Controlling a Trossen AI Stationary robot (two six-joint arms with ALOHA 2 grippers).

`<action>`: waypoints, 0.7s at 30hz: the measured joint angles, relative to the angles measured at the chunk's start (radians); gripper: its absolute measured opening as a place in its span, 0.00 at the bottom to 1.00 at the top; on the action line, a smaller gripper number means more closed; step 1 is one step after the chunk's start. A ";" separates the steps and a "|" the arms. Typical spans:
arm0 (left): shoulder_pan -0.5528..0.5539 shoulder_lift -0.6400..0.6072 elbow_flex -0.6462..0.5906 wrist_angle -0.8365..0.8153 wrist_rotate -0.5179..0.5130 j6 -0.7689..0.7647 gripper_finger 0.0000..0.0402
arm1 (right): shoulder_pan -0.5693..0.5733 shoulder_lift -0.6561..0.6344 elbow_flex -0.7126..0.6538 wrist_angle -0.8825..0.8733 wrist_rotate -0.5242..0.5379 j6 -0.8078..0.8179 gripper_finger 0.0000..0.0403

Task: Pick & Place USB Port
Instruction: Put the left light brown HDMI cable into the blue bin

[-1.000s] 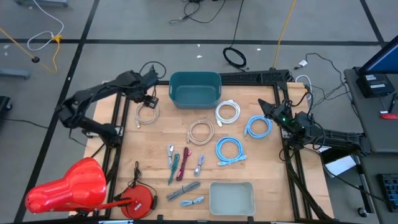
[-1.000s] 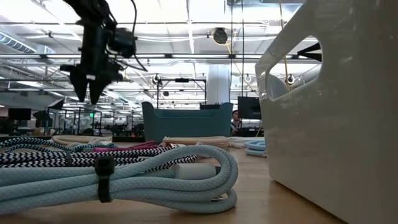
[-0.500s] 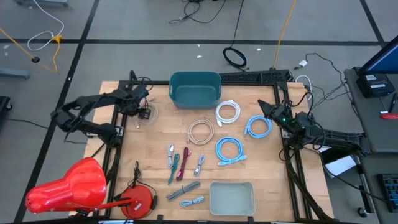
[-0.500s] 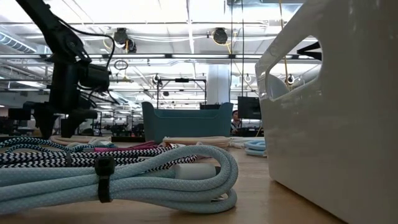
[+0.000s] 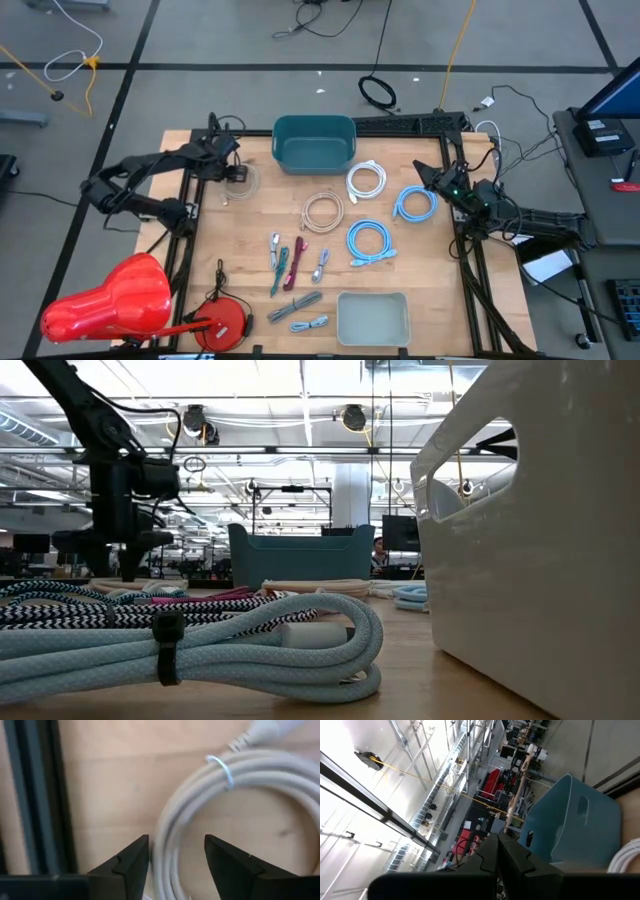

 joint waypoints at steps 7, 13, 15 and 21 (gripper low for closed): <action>-0.008 0.037 0.005 -0.017 0.022 -0.017 0.21 | 0.000 0.001 0.000 0.023 -0.011 0.000 0.00; -0.043 0.010 0.023 -0.120 0.061 -0.050 0.07 | 0.000 0.001 0.000 0.029 -0.026 0.000 0.00; -0.066 -0.017 0.063 -0.248 0.077 -0.059 0.07 | 0.000 0.001 0.000 0.035 -0.027 0.000 0.00; -0.148 -0.175 0.254 -0.536 -0.023 -0.073 0.07 | 0.000 0.001 0.000 0.036 -0.027 -0.001 0.00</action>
